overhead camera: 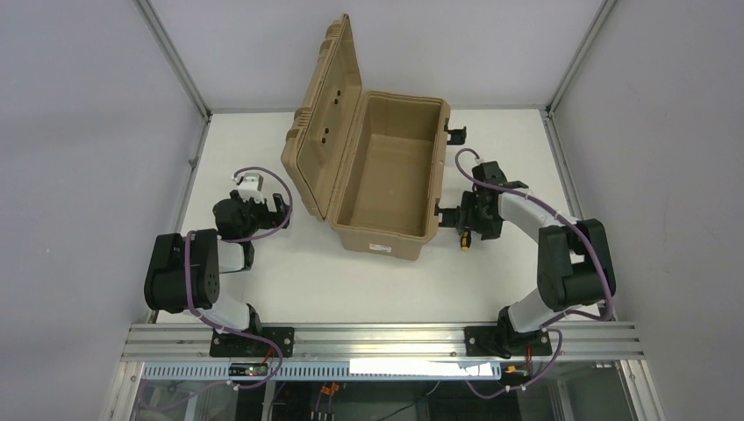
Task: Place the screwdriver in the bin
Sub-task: Pick up the screwdriver from the center of the board.
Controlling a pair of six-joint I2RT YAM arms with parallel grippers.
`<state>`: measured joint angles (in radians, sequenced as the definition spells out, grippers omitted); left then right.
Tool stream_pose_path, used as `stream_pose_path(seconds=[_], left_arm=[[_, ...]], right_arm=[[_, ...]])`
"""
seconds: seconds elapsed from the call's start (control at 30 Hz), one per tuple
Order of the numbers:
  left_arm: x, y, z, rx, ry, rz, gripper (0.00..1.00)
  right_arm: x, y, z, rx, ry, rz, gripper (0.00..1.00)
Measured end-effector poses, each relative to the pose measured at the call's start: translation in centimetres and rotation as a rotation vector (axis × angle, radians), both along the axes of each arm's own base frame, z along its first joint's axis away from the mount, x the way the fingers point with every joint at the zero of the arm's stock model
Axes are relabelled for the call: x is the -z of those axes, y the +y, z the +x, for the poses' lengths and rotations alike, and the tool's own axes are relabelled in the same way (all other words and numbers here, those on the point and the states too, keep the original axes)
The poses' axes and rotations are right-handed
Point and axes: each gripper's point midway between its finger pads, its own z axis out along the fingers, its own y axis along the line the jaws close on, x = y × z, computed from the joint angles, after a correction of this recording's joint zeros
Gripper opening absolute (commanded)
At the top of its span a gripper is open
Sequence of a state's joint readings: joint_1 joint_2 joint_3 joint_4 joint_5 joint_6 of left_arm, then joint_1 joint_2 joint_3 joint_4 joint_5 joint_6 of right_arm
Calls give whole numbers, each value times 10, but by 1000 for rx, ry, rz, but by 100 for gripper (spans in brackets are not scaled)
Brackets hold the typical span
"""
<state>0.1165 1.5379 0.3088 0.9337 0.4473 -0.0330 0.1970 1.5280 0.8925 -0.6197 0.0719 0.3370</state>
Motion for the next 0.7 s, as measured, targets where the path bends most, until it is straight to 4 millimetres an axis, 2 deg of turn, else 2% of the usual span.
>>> stream_pose_path(seconds=[0.13, 0.2, 0.33, 0.4, 0.6, 0.7], left_arm=[[0, 0, 0, 0, 0, 0, 99], [0, 0, 0, 0, 0, 0, 99], [0, 0, 0, 0, 0, 0, 99], [0, 0, 0, 0, 0, 0, 99], [0, 0, 0, 0, 0, 0, 99], [0, 0, 0, 0, 0, 0, 99]], right_arm=[[10, 0, -3, 2, 40, -5, 54], [10, 0, -1, 2, 42, -5, 46], [11, 3, 5, 0, 47, -1, 17], [11, 3, 7, 0, 49, 0, 8], [8, 2, 6, 7, 46, -2, 2], [-2, -1, 2, 8, 44, -16, 2]])
